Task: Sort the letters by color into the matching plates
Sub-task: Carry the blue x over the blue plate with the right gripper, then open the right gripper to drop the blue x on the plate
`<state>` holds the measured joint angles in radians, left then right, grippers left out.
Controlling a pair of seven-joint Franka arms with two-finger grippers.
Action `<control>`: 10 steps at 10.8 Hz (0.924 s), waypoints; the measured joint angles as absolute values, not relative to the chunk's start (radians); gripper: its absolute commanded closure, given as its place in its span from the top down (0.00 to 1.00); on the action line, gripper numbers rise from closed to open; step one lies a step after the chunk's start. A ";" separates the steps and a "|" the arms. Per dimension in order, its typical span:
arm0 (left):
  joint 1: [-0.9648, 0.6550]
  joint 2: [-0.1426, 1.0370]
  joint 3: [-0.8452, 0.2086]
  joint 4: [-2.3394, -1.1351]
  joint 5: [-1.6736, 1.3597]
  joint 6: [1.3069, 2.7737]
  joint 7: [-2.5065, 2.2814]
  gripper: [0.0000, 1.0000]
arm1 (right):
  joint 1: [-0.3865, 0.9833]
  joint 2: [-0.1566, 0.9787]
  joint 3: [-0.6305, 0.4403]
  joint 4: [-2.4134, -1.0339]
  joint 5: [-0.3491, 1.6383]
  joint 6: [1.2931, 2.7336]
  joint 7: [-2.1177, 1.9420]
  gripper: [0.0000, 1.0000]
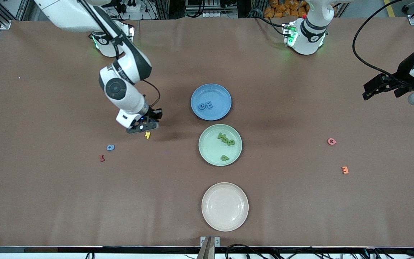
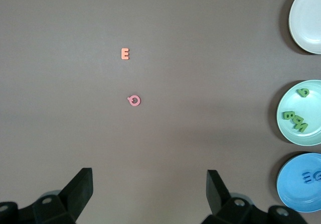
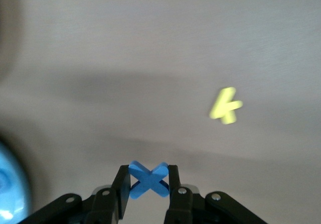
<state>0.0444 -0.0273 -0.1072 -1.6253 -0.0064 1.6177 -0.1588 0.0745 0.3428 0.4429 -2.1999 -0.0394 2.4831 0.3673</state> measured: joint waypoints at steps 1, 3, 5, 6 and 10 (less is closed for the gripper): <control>0.045 -0.027 -0.107 -1.625 -0.006 1.618 -0.159 1.00 | 0.091 0.343 0.473 -2.193 -0.031 2.482 0.413 0.15; 0.045 -0.027 -0.107 -1.625 -0.006 1.618 -0.159 1.00 | 0.180 0.343 0.488 -2.177 -0.007 2.482 0.500 0.16; 0.045 -0.026 -0.107 -1.625 -0.006 1.618 -0.159 1.00 | 0.283 0.348 0.490 -2.149 0.001 2.482 0.600 0.16; 0.045 -0.025 -0.107 -1.625 -0.006 1.618 -0.159 1.00 | 0.326 0.357 0.490 -2.128 0.003 2.482 0.648 0.16; 0.046 -0.025 -0.106 -1.626 -0.006 1.618 -0.159 1.00 | 0.442 0.434 0.490 -2.028 0.004 2.481 0.769 0.33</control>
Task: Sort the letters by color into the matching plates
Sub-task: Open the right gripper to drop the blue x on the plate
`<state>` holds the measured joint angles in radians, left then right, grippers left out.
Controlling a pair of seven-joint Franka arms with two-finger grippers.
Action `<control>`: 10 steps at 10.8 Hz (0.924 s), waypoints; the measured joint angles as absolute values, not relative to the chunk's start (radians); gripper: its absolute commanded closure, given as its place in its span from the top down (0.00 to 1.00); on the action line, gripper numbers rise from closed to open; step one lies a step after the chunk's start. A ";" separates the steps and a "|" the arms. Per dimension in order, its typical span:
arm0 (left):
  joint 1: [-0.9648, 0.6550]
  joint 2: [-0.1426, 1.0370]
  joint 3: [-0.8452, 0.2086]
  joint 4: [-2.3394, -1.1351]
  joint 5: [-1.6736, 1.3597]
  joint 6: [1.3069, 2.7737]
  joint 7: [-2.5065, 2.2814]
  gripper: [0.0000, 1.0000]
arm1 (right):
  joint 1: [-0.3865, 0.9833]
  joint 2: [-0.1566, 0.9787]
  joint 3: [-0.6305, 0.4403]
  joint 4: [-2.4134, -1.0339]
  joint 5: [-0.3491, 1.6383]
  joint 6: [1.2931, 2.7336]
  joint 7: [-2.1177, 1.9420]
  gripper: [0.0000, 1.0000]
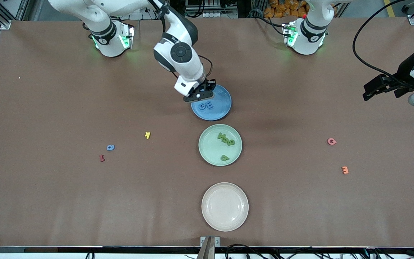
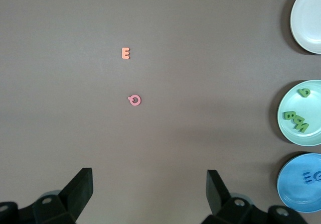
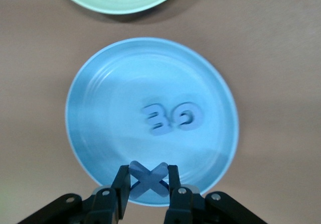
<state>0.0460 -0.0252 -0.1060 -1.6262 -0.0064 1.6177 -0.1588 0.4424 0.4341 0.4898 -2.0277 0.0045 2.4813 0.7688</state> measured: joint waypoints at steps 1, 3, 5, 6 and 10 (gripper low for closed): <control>0.046 -0.025 -0.106 -1.627 -0.006 1.618 -0.159 1.00 | 0.455 0.450 0.490 -2.010 0.004 2.481 0.784 0.46; 0.047 -0.025 -0.106 -1.628 -0.006 1.618 -0.159 1.00 | 0.459 0.468 0.489 -1.990 0.004 2.481 0.788 1.00; 0.047 -0.025 -0.105 -1.629 -0.006 1.618 -0.159 1.00 | 0.459 0.474 0.488 -1.984 0.004 2.481 0.788 1.00; 0.047 -0.025 -0.105 -1.629 -0.006 1.618 -0.159 1.00 | 0.459 0.475 0.486 -1.984 0.004 2.479 0.788 1.00; 0.048 -0.025 -0.105 -1.629 -0.006 1.618 -0.159 1.00 | 0.458 0.469 0.434 -1.968 0.003 2.381 0.787 1.00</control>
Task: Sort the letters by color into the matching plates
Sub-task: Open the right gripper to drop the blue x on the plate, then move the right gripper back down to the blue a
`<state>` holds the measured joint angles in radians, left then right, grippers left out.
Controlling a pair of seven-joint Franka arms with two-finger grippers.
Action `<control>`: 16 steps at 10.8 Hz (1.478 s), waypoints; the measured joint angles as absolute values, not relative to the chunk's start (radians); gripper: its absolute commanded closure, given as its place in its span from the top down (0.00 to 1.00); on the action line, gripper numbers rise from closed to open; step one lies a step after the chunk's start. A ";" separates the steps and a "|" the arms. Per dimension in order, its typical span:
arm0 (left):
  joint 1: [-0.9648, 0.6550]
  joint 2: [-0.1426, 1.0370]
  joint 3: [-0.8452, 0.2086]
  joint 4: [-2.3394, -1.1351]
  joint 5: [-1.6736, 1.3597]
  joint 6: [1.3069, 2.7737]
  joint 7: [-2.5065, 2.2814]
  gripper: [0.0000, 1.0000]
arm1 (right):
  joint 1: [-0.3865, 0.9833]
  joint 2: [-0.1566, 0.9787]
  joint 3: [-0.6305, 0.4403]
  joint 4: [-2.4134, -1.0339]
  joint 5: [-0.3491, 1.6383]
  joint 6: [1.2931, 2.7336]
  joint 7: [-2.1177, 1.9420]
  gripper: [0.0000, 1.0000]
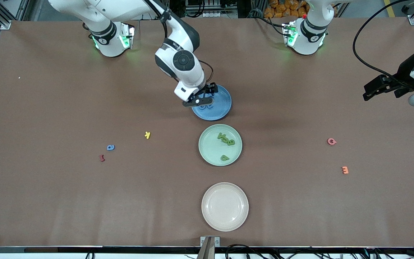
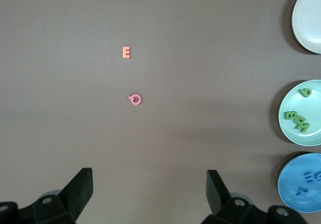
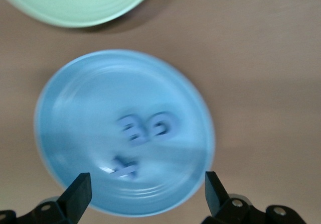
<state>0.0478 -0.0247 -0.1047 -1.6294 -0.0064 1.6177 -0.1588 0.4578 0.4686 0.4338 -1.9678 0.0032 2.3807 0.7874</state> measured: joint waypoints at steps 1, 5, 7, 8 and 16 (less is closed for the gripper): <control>0.048 -0.025 -0.105 -1.629 -0.006 1.620 -0.159 1.00 | 0.456 0.457 0.399 -1.958 0.003 2.321 0.786 1.00; 0.049 -0.025 -0.105 -1.630 -0.006 1.646 -0.159 1.00 | 0.442 0.424 0.273 -1.940 0.002 2.278 0.784 1.00; 0.049 -0.025 -0.105 -1.630 -0.007 1.647 -0.159 1.00 | 0.408 0.420 0.212 -1.927 0.001 2.276 0.784 1.00; 0.049 -0.025 -0.105 -1.630 -0.009 1.648 -0.159 1.00 | 0.369 0.420 0.202 -1.920 0.001 2.276 0.783 1.00; 0.049 -0.025 -0.105 -1.630 -0.022 1.648 -0.159 1.00 | 0.131 0.418 0.132 -1.862 0.001 2.276 0.903 1.00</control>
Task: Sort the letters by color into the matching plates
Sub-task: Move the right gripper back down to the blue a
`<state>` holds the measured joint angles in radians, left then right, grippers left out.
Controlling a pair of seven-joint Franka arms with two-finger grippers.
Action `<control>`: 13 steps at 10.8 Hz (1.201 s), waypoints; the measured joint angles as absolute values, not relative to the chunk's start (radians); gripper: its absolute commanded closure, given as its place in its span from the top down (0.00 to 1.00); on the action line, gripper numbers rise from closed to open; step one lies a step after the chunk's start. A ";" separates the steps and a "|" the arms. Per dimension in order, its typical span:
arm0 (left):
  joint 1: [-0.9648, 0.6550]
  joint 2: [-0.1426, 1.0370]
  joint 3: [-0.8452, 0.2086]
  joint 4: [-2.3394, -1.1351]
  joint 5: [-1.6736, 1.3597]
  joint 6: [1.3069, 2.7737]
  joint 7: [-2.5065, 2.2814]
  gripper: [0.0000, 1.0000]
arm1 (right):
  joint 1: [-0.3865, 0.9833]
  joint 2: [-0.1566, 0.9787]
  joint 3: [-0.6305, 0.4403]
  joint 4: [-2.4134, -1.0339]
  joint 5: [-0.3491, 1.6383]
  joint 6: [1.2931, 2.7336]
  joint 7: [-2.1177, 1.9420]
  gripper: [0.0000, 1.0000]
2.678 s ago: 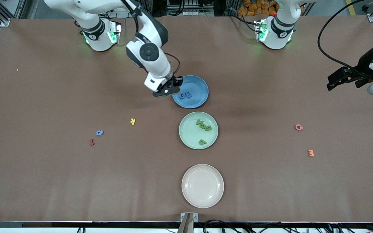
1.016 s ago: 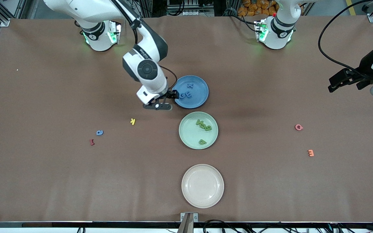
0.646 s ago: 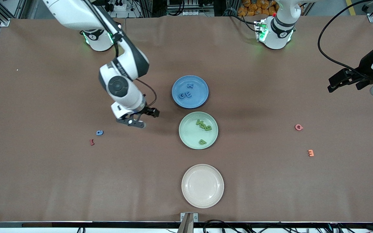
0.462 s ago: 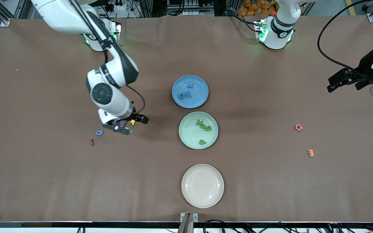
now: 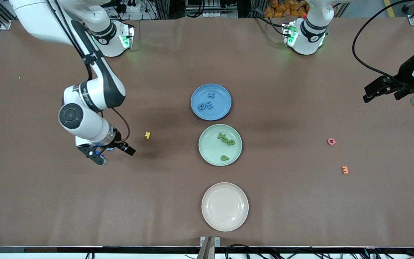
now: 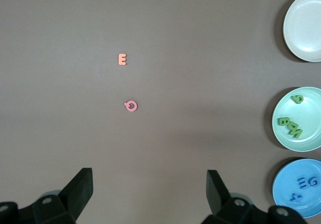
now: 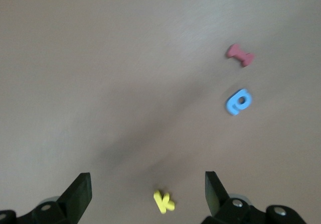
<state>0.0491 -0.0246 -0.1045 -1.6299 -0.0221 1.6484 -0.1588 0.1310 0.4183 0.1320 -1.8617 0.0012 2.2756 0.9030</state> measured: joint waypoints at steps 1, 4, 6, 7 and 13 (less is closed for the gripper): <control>0.049 -0.025 -0.105 -1.630 -0.022 1.648 -0.159 1.00 | 0.128 0.418 0.113 -1.858 0.001 2.276 0.978 1.00; 0.049 -0.025 -0.105 -1.631 -0.022 1.648 -0.159 1.00 | 0.118 0.422 0.065 -1.857 0.000 2.278 1.243 1.00; 0.049 -0.025 -0.105 -1.631 -0.022 1.648 -0.159 1.00 | 0.109 0.439 0.032 -1.857 0.001 2.283 1.328 1.00; 0.049 -0.025 -0.105 -1.631 -0.022 1.648 -0.159 1.00 | 0.106 0.447 0.017 -1.857 0.001 2.290 1.348 1.00; 0.048 -0.024 -0.109 -1.632 -0.022 1.648 -0.159 1.00 | 0.084 0.503 0.000 -1.960 0.001 2.526 1.372 1.00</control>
<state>0.0481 -0.0244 -0.1085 -1.6319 -0.0225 1.6484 -0.1588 0.0836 0.5031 -0.0003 -1.9599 0.0007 2.5256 1.3722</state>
